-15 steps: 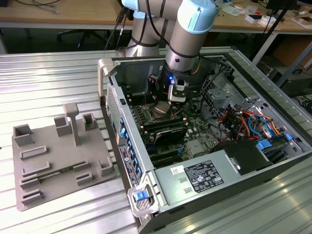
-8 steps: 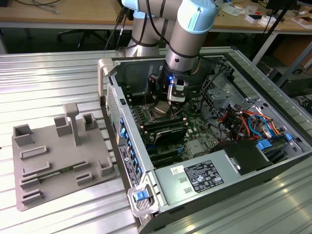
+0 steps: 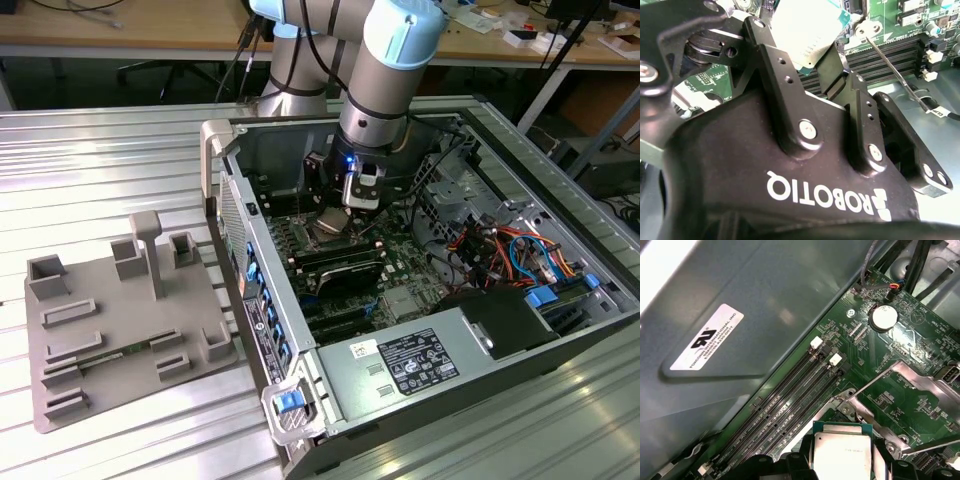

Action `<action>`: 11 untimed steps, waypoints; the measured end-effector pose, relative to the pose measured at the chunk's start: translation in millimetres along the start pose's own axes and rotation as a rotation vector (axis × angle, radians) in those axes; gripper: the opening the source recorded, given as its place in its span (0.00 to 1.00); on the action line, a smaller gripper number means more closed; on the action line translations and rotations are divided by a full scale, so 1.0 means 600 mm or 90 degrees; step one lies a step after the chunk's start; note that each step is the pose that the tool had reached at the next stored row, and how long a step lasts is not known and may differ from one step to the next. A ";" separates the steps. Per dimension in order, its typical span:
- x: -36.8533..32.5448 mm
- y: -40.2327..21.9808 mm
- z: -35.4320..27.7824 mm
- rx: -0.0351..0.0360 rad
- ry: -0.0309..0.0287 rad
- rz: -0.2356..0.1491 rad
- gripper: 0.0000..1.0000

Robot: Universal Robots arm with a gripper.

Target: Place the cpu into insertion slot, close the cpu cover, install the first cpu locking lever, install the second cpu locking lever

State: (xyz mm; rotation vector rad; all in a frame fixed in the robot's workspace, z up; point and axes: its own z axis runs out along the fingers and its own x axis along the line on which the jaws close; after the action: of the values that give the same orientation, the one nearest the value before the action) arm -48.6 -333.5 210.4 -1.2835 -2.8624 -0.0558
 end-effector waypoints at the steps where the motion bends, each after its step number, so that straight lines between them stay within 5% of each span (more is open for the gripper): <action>1: 0.000 0.000 0.000 -0.0001 0.0000 0.001 0.55; 11: 0.000 0.000 0.000 -0.0003 -0.0005 0.017 0.55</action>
State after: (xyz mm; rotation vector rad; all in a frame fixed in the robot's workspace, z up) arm -48.6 -333.5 210.3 -1.3212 -2.8457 -0.0559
